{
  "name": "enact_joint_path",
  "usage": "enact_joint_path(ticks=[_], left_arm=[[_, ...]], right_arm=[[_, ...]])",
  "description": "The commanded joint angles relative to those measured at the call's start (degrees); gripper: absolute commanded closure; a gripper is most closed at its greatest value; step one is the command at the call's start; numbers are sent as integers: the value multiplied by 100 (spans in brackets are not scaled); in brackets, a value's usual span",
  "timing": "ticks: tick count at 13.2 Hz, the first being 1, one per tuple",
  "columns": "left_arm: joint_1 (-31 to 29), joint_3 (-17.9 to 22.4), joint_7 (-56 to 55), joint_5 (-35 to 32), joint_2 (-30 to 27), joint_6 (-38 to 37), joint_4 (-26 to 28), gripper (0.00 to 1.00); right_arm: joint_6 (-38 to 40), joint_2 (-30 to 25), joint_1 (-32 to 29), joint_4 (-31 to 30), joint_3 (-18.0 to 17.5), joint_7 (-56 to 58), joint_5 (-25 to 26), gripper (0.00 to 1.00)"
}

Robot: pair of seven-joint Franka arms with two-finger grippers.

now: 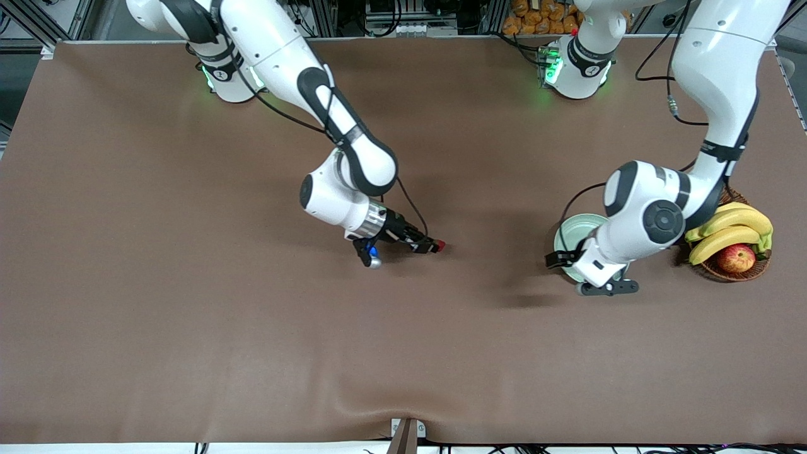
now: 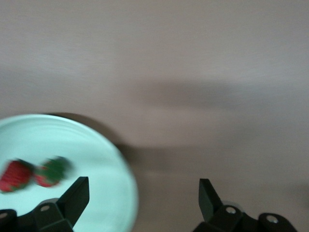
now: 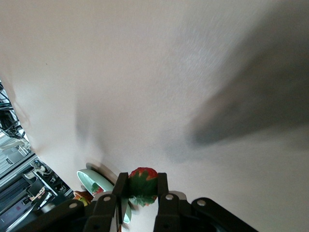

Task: Collect all strawberries into plate
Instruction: 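Place the strawberry on the plate with the left gripper while the right gripper carries, then set the third strawberry down with the right gripper while the left gripper reaches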

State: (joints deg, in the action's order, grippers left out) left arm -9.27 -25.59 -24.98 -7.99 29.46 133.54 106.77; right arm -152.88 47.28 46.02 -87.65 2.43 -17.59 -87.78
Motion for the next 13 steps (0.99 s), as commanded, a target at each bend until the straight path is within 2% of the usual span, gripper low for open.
enact_joint_path(ticks=[1, 2, 3, 7, 10, 13], left_arm=[[293, -218, -988, 95, 59, -144, -182, 0], [503, -209, -1287, 87, 147, -127, -278, 0], [636, -218, -1517, 87, 261, -126, -392, 0], [1111, -200, -2352, 25, 612, -47, -656, 0], [1559, -183, -2985, 34, 929, 251, -955, 0], [1963, -122, -3521, 43, 1341, 331, -1578, 0]], right_arm=[[-84, 290, 144, 310, 73, 19, -266, 58], [-92, 317, 171, 284, 73, 19, -274, 30], [-101, 308, 162, 266, 82, 27, -274, 12], [-145, 125, -100, 91, 90, 54, -274, 1], [-49, -428, -776, -426, 73, 63, -195, 0], [30, -894, -1208, -918, 73, 71, -143, 0]])
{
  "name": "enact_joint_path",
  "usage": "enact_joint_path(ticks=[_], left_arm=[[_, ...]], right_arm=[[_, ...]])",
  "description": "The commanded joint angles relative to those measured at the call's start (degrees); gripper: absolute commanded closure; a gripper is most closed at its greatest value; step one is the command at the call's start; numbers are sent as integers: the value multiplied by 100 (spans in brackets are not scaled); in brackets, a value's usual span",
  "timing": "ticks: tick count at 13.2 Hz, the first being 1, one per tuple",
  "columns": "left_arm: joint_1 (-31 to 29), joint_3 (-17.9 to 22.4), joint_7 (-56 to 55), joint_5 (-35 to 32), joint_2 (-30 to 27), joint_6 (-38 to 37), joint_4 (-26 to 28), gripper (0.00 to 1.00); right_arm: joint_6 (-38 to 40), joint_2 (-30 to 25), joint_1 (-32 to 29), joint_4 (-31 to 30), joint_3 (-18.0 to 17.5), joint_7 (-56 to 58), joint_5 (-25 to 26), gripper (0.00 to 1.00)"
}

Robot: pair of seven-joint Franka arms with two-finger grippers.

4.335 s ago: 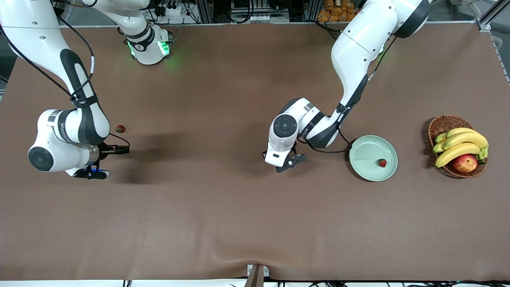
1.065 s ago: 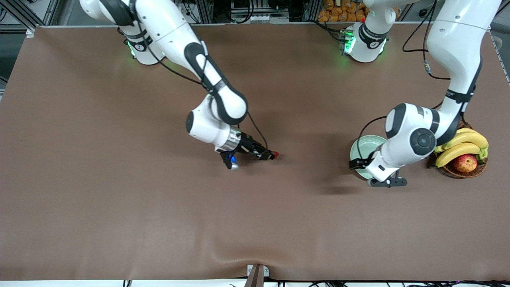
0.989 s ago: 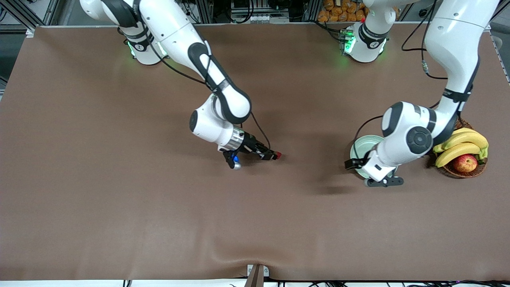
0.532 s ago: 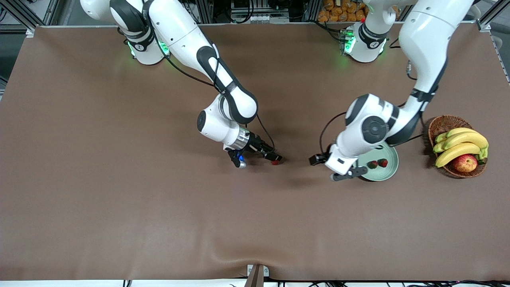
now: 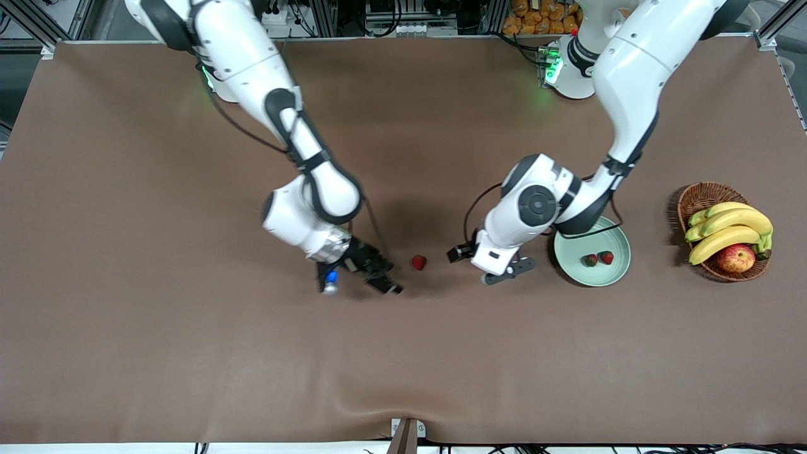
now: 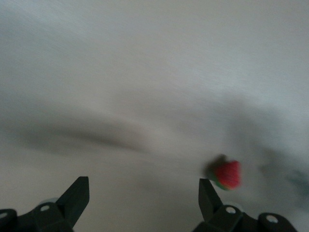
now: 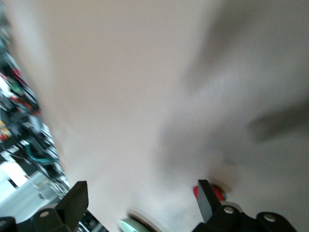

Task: Collect all strawberries into plate
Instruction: 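Set the third strawberry down with the right gripper while the left gripper reaches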

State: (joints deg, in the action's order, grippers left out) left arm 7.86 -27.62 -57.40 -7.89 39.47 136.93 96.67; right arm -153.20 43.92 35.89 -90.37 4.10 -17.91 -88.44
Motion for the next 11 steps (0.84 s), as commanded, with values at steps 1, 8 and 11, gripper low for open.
enact_joint_path(ticks=[1, 8, 11], left_arm=[[356, 90, -385, 33, 481, 61, -744, 0], [1437, 1030, -325, 15, 842, 992, -939, 21], [1543, 1039, -316, -107, 931, 1178, -931, 33]], right_arm=[[254, -699, -327, -813, -94, 103, 105, 0], [2923, -1403, -2127, -1159, -76, 86, 3950, 0], [3926, -1543, -2822, -755, -59, 86, 4964, 0]])
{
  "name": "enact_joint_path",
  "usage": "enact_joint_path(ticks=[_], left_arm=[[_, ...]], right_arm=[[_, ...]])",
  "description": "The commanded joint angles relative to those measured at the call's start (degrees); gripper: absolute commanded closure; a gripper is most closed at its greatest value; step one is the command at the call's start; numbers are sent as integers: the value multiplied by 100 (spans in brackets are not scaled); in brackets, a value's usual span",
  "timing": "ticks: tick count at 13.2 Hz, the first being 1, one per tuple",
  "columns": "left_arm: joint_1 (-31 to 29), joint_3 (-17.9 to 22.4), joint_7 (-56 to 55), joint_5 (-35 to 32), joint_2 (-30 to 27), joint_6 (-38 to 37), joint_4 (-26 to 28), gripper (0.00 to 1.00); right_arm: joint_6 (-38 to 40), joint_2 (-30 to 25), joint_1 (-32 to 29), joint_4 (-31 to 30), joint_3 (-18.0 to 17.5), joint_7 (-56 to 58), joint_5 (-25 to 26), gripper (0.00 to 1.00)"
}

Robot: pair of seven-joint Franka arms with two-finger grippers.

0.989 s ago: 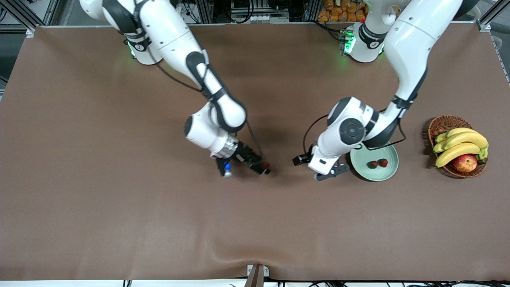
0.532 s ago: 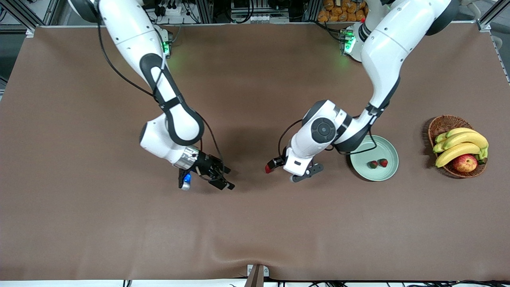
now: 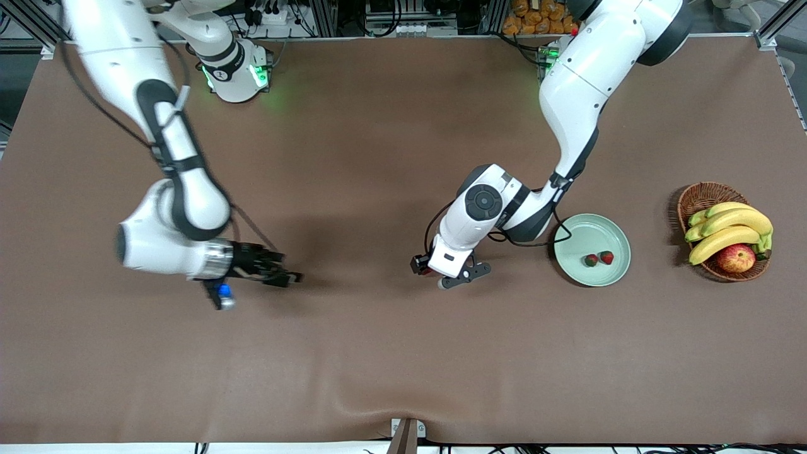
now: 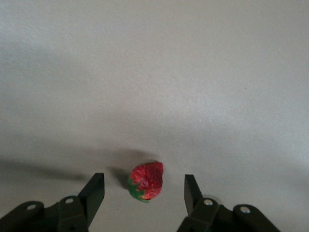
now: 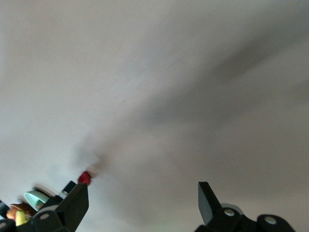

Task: Collect all strawberries into plate
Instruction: 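Grasp the third strawberry with the left gripper while the right gripper withdraws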

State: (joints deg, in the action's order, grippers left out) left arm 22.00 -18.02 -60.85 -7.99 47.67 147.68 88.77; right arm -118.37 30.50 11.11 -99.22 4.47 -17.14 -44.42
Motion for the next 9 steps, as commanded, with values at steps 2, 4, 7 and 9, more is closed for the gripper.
enact_joint_path(ticks=[2, 4, 7, 9], left_arm=[[95, 79, 30, -535, 207, 103, -140, 36], [103, 79, 30, -599, 286, 121, -140, 38], [129, 79, 30, -616, 286, 112, -140, 63], [121, 79, 39, -616, 278, 121, -140, 80]], right_arm=[[972, -263, -618, 498, -96, 9, 1641, 0], [1254, -377, -662, 745, -105, 18, 2688, 0], [1509, -667, -723, 956, -140, 202, 3903, 0], [1782, -817, -890, 1036, -175, 579, 4020, 0]])
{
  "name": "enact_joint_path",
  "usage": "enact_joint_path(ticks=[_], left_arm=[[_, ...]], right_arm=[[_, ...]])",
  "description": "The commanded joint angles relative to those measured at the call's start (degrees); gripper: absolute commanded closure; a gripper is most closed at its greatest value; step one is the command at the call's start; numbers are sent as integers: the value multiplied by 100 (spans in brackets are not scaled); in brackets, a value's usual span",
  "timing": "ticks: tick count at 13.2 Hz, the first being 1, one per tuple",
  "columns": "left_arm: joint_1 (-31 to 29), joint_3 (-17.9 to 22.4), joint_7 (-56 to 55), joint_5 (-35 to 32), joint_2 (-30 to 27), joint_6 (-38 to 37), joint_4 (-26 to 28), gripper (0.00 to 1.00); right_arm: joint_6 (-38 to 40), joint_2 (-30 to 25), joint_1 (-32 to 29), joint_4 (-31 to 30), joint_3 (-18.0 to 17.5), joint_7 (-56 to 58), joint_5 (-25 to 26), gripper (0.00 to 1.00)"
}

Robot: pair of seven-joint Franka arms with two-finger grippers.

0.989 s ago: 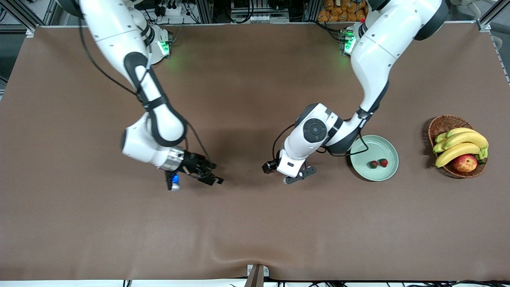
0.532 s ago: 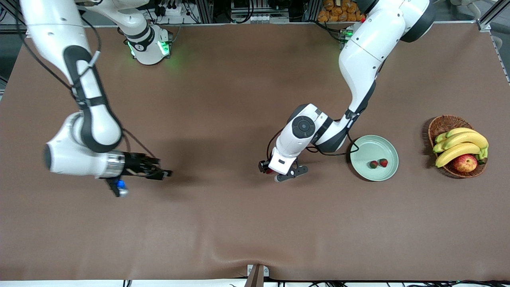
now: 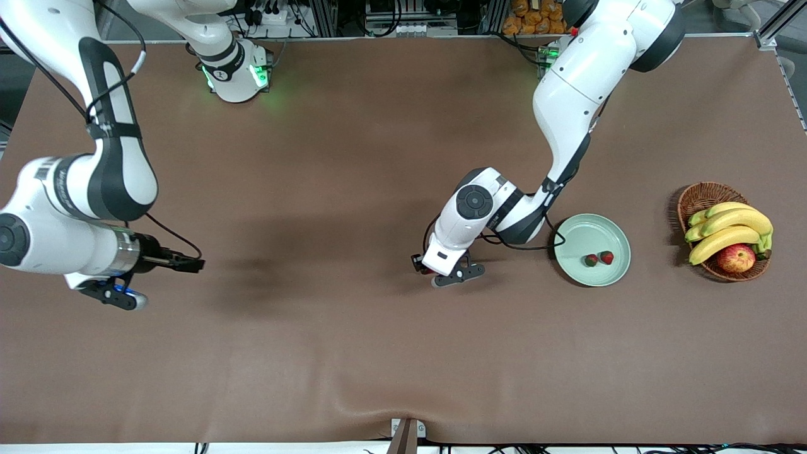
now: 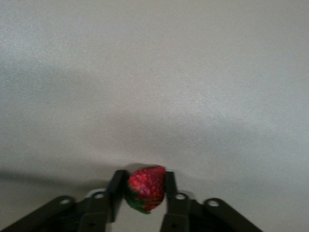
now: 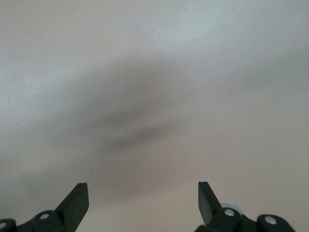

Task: Collect all strawberries into plate
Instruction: 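Grasp the third strawberry with the left gripper while the right gripper withdraws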

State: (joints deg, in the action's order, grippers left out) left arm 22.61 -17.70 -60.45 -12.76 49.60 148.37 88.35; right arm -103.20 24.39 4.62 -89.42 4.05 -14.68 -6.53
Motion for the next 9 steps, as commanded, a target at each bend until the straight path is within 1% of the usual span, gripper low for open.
enact_joint_path(ticks=[1, 2, 3, 5, 7, 9], left_arm=[[33, 48, -2, -148, 58, 43, -99, 88], [-20, 48, 50, -157, -3, 43, -73, 98], [-64, 39, 138, -166, -82, 34, -29, 100], [-361, 30, 296, -183, -528, -97, 233, 100], [-827, -101, 952, -183, -1081, -377, 637, 100], [-1214, -155, 1743, -183, -1653, -1069, 1025, 100]], right_arm=[[361, -277, -460, 57, -281, 473, 231, 0], [475, -356, -758, 48, -517, 501, 239, 0], [615, -409, -952, 57, -693, 501, 248, 0], [862, -575, -998, 57, -713, 510, 283, 0], [1090, -821, -1007, 65, -704, 641, 345, 0], [1353, -910, -1033, 249, -678, 843, 354, 0]])
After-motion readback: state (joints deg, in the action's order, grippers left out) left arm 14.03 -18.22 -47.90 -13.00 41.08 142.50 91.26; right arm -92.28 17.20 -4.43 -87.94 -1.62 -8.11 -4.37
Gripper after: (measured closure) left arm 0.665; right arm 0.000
